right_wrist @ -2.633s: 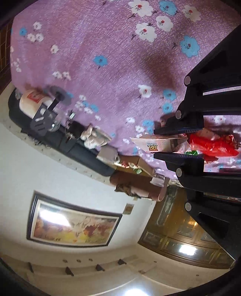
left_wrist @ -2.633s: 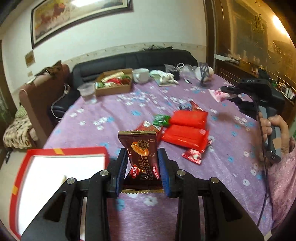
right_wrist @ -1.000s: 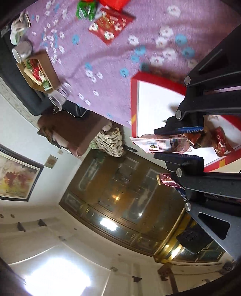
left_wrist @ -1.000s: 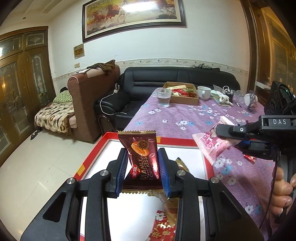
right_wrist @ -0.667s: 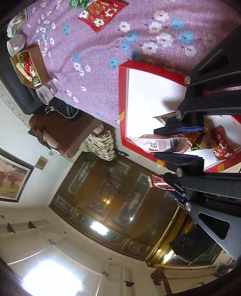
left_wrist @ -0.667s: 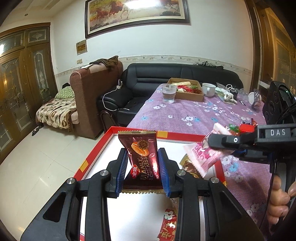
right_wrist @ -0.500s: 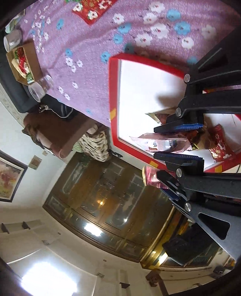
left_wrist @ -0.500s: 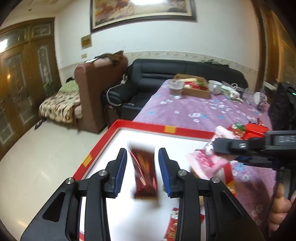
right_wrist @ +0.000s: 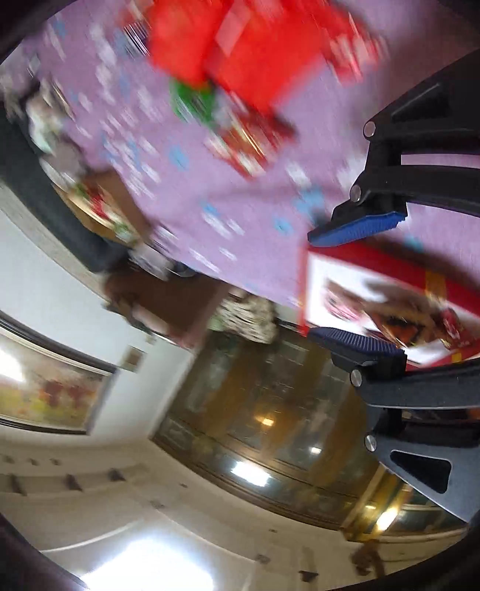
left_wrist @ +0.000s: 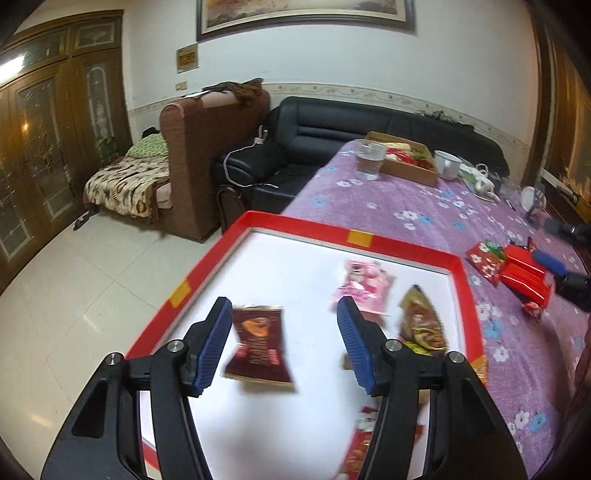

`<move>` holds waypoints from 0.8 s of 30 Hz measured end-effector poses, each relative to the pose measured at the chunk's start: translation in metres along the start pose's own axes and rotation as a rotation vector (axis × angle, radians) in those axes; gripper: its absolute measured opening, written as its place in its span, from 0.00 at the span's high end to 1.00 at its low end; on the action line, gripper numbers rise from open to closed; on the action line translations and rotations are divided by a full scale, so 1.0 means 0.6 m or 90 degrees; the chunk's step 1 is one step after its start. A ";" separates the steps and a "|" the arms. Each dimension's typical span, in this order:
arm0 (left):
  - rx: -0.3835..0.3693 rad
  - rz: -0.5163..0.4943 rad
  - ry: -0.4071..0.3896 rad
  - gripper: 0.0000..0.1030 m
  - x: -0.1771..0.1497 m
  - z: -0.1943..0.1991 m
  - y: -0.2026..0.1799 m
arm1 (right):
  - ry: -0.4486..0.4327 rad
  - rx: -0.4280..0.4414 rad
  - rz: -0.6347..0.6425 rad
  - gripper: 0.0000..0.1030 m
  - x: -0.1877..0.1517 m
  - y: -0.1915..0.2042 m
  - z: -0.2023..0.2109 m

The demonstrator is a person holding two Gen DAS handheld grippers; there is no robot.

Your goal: Organize snacks

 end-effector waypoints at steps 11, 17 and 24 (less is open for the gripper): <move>-0.076 -0.142 -0.052 0.29 0.013 0.056 -0.173 | -0.132 -0.101 -0.116 0.42 0.068 -0.168 0.194; -0.121 -0.210 -0.017 0.29 -0.024 0.053 -0.252 | -0.030 -0.123 -0.121 0.42 0.049 -0.181 0.128; -0.143 -0.251 0.006 0.29 -0.053 0.059 -0.291 | -0.026 -0.110 -0.074 0.40 0.032 -0.164 0.097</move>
Point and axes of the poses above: each gripper's, at about its wrist camera, not at the fingertips, and z roughly against the way its jaws point, y to its left, x to its top, the point moved 4 cm from there along -z, roughly the way its jaws point, and after that the axes turned 2 degrees about x, right-handed, at the moved point
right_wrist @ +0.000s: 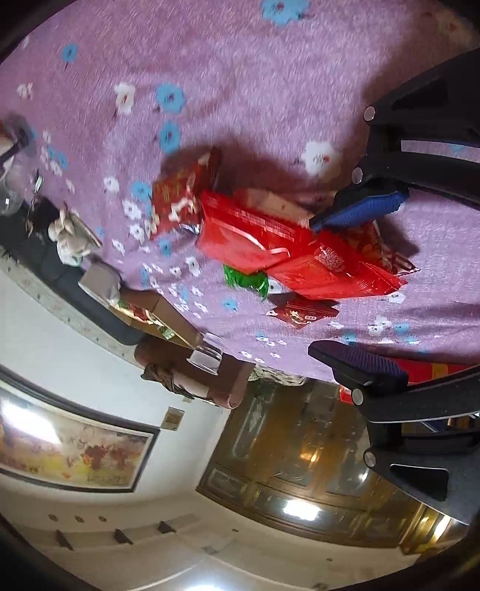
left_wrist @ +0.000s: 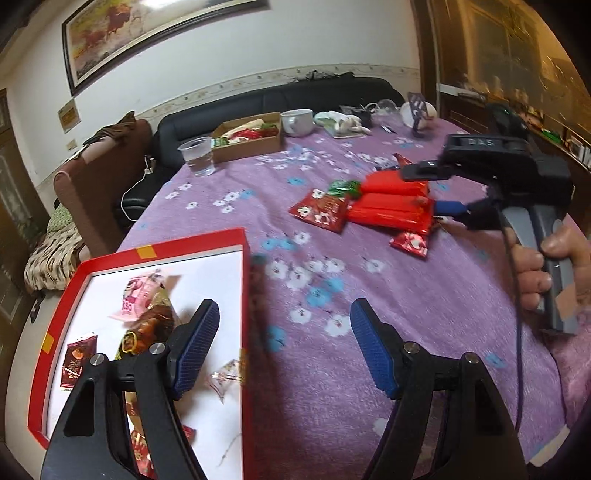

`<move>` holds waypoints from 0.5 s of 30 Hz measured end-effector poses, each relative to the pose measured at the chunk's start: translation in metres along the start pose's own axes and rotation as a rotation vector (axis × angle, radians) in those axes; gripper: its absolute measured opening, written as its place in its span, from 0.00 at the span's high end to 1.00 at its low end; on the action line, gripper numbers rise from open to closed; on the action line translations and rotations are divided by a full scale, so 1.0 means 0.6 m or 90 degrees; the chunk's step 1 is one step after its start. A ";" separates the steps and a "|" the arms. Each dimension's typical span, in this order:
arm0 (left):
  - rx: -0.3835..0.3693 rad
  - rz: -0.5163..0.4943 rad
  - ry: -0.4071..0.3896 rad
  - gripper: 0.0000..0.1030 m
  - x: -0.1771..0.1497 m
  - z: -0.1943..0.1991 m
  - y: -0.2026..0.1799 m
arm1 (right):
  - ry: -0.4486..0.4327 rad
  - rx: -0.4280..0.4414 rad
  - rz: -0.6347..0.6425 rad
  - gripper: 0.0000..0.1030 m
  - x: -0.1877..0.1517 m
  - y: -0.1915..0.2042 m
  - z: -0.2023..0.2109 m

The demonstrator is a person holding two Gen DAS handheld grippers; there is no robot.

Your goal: Organize snacks

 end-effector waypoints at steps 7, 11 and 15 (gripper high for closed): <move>0.014 0.037 0.005 0.29 -0.009 0.005 0.027 | 0.109 0.185 0.261 0.38 -0.078 0.156 0.005; 0.014 0.046 0.003 0.29 -0.010 0.009 0.035 | 0.049 0.096 0.236 0.29 -0.053 0.126 0.023; 0.012 0.038 0.003 0.29 -0.009 0.007 0.032 | -0.040 -0.066 0.121 0.29 -0.001 0.039 0.053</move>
Point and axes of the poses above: each gripper's, at about its wrist camera, not at the fingertips, and z roughly against the way its jaws point, y to its left, x to its top, the point moved 4 cm from there along -z, roughly the way its jaws point, and after that the axes turned 2 degrees about x, right-handed, at the moved point
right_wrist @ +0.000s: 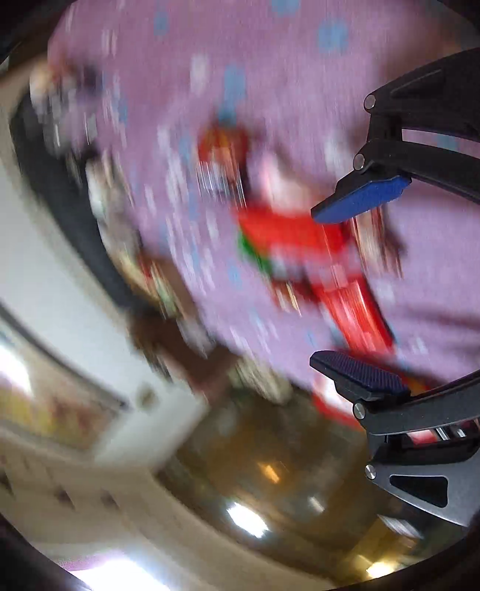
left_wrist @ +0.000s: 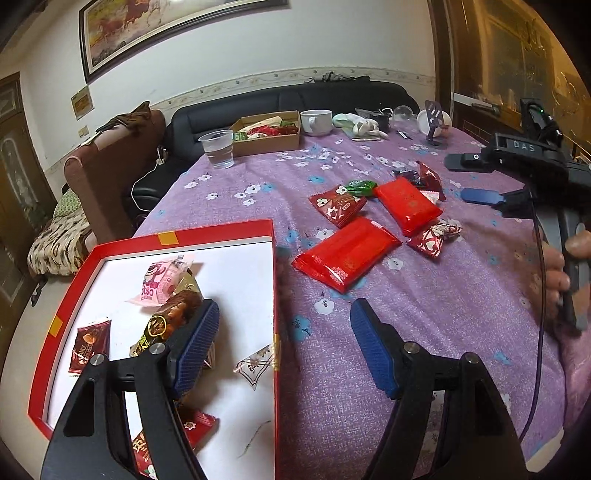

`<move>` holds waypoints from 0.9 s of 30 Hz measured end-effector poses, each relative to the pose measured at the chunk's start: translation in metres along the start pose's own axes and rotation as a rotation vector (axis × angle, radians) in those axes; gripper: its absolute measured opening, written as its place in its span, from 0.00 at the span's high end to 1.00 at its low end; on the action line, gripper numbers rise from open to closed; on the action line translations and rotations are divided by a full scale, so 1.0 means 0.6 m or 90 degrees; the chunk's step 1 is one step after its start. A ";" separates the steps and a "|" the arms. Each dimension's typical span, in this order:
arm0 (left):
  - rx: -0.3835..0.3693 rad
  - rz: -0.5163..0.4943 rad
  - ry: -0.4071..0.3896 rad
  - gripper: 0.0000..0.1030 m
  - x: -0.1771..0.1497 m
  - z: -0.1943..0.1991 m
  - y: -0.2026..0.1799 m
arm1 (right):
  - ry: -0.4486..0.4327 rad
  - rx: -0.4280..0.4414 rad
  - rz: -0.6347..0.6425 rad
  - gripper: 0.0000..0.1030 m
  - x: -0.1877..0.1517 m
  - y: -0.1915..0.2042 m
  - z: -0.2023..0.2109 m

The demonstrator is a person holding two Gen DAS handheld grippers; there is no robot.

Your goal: Organize snacks

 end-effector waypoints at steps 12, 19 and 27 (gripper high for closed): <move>0.009 -0.137 -0.011 0.29 0.084 -0.047 -0.011 | 0.115 -0.157 0.173 0.29 -0.062 0.040 -0.071; -0.008 -0.159 0.031 0.29 0.106 -0.079 -0.015 | 0.129 -0.252 0.313 0.41 -0.104 0.055 -0.107; -0.059 -0.246 0.063 0.29 0.120 -0.110 -0.073 | 0.126 -0.207 0.183 0.67 -0.059 0.009 -0.081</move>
Point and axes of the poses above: each gripper's, at about its wrist camera, not at the fingertips, and z roughly against the way its jaws point, y to its left, x to its top, the point moved 4 cm from there along -z, roughly the way its jaws point, and after that the axes turned 2 degrees about x, right-handed, at the moved point
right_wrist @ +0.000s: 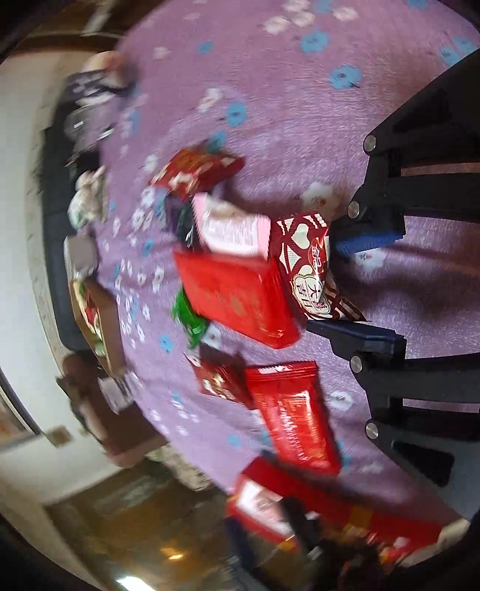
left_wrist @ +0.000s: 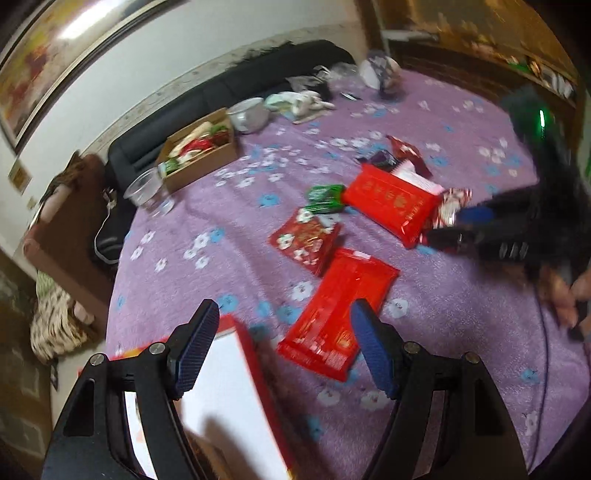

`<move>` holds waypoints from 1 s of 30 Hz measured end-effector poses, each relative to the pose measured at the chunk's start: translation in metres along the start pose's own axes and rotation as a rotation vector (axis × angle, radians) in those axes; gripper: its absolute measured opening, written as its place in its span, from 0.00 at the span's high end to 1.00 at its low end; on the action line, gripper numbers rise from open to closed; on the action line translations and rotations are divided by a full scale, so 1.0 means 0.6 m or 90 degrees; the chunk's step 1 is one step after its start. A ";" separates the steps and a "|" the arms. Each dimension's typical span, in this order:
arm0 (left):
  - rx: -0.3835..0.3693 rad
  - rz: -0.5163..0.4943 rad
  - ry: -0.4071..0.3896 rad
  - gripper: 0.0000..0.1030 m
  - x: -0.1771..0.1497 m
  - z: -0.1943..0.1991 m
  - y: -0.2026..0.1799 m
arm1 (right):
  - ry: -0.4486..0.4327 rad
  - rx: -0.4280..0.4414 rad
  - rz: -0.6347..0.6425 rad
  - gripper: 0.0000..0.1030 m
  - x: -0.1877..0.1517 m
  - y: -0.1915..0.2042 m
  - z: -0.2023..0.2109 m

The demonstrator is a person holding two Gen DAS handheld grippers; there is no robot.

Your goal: Organize snacks

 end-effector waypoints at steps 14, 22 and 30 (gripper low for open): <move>-0.021 -0.094 0.071 0.29 0.026 -0.087 -0.042 | -0.027 0.151 -0.285 0.67 0.018 -0.126 0.031; -0.065 -0.152 0.102 0.24 0.007 -0.093 -0.064 | -0.028 0.164 -0.280 0.67 0.017 -0.117 0.032; -0.179 0.025 0.127 0.44 0.000 -0.111 -0.035 | -0.026 0.161 -0.286 0.67 0.016 -0.120 0.026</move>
Point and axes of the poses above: each gripper's, at about its wrist camera, not at the fingertips, and z roughly against the way its jaws point, y to its left, x to its top, the point moved 4 cm from there along -z, roughly the way its jaws point, and after that the axes turned 2 degrees about x, right-handed, at the moved point
